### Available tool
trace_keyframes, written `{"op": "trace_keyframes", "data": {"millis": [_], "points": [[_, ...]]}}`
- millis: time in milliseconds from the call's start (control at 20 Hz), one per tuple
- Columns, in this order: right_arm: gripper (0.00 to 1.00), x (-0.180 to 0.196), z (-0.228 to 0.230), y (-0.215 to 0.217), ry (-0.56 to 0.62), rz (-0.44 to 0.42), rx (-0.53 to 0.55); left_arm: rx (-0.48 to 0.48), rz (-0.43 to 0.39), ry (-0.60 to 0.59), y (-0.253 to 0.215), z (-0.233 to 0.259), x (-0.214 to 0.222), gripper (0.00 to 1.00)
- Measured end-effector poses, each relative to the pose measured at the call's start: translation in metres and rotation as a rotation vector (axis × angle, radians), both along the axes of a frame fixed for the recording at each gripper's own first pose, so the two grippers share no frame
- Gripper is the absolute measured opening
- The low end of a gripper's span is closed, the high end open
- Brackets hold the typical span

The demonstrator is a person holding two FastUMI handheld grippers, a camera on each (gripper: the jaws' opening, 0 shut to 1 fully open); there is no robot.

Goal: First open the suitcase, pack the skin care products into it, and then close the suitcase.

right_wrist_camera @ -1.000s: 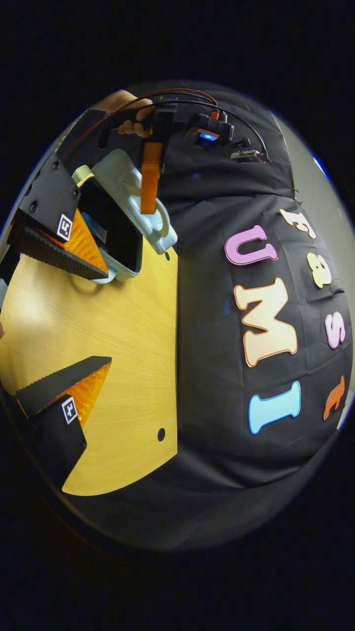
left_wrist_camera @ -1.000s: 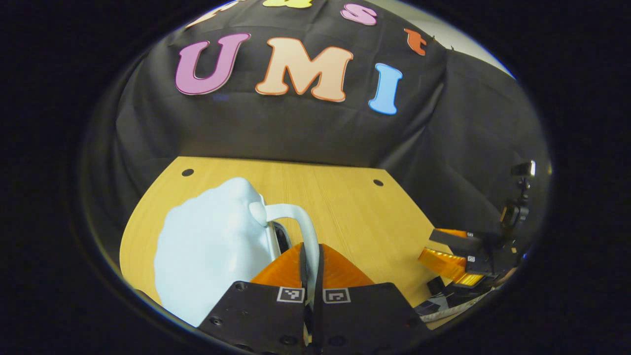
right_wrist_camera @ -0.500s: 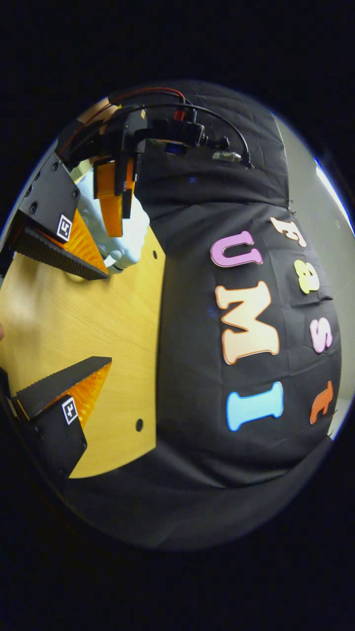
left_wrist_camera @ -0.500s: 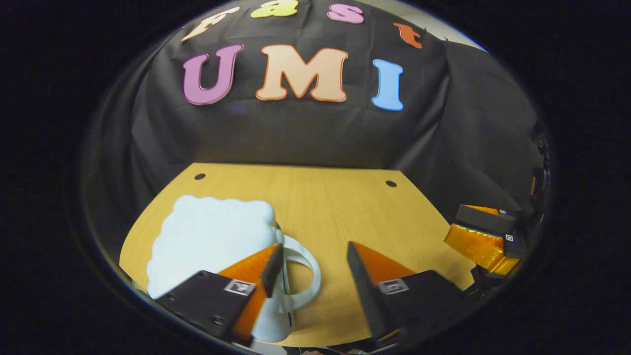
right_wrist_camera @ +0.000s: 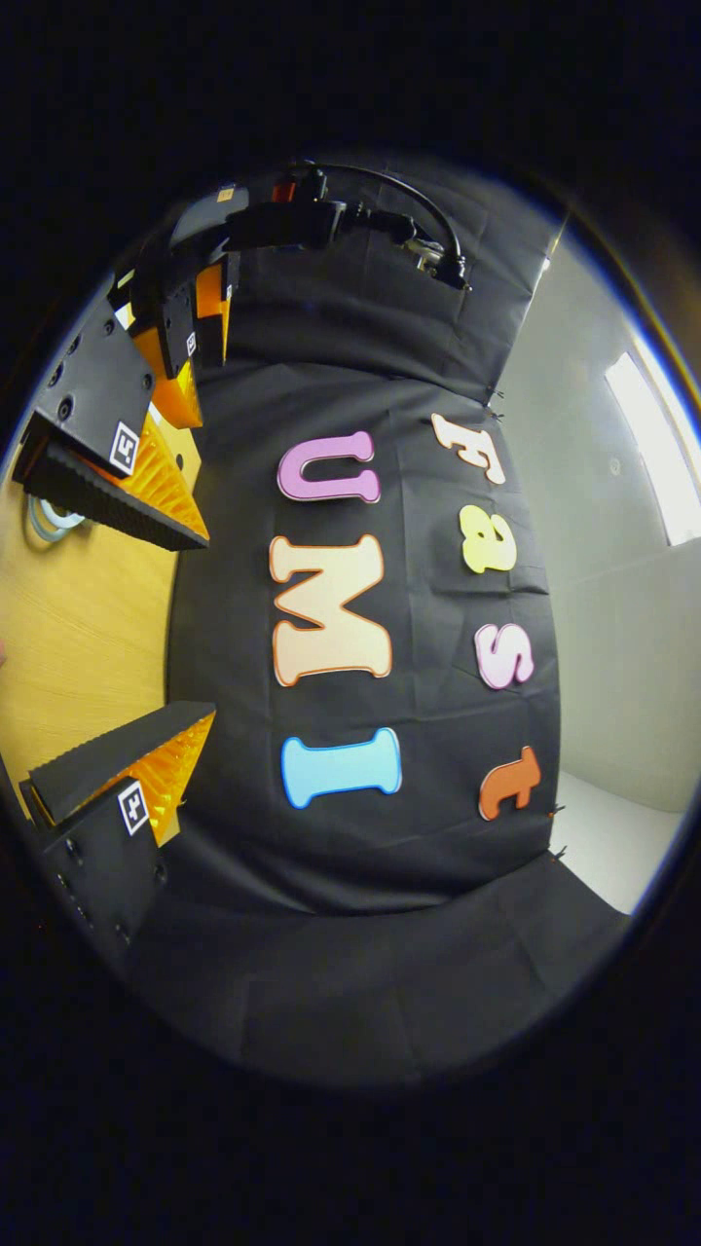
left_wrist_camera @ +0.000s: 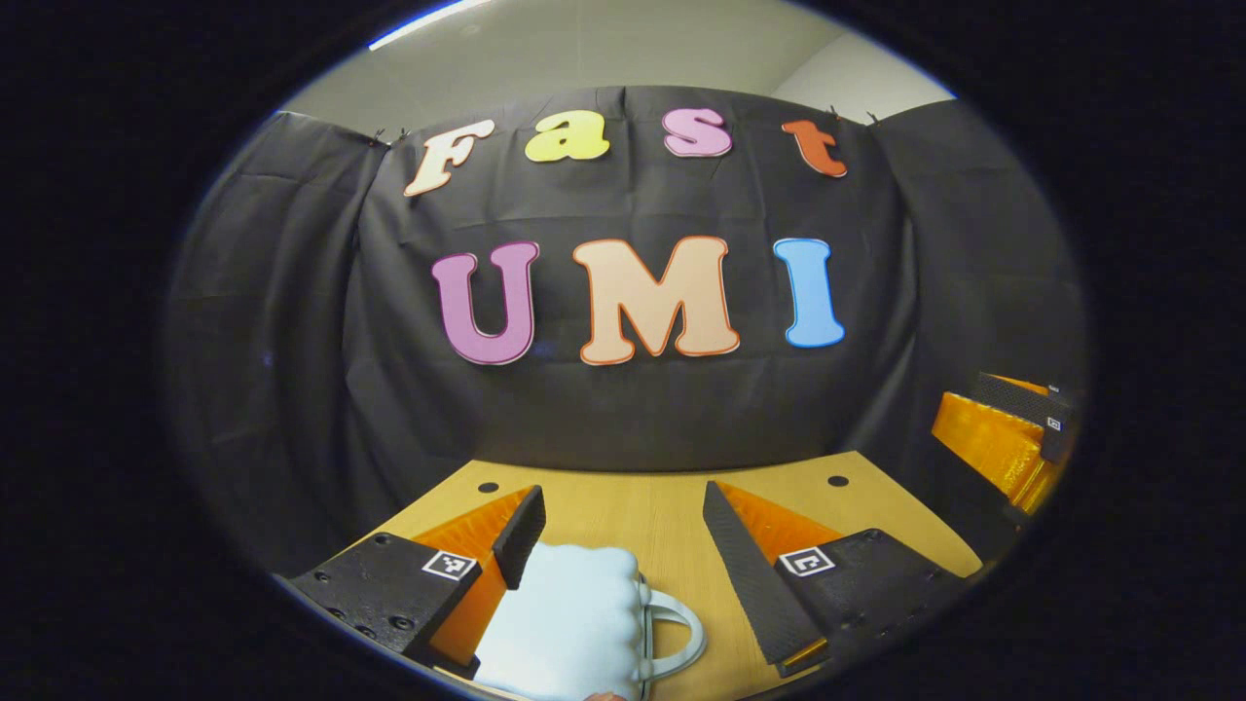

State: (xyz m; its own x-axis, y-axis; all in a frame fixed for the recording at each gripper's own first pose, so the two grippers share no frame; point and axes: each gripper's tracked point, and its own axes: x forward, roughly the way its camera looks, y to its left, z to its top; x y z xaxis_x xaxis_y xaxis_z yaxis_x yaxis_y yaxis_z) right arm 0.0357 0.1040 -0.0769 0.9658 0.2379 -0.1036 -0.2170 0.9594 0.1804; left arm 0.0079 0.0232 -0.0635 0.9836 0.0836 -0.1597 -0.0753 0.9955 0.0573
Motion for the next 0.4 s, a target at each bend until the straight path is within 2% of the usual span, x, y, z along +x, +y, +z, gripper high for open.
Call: {"op": "trace_keyframes", "data": {"millis": [100,150,200,250,300,400], "points": [[0.97,0.002,0.021,0.005,-0.045,-0.017,-0.015,0.018,-0.012,-0.011,0.007,0.012,0.004,0.96],[0.94,0.002,0.031,0.007,-0.065,-0.027,-0.024,0.02,-0.017,-0.016,0.009,0.015,0.005,0.96],[0.97,0.002,0.04,0.009,-0.087,-0.036,-0.031,0.013,-0.022,-0.021,0.01,0.02,0.007,0.96],[0.94,0.003,0.048,0.011,-0.103,-0.042,-0.036,0.006,-0.028,-0.025,0.012,0.023,0.007,0.96],[0.98,0.002,0.052,0.013,-0.116,-0.048,-0.036,-0.002,-0.035,-0.026,0.013,0.023,0.008,0.96],[0.98,-0.002,0.056,0.019,-0.125,-0.047,-0.036,-0.005,-0.043,-0.024,0.016,0.023,0.009,0.96]]}}
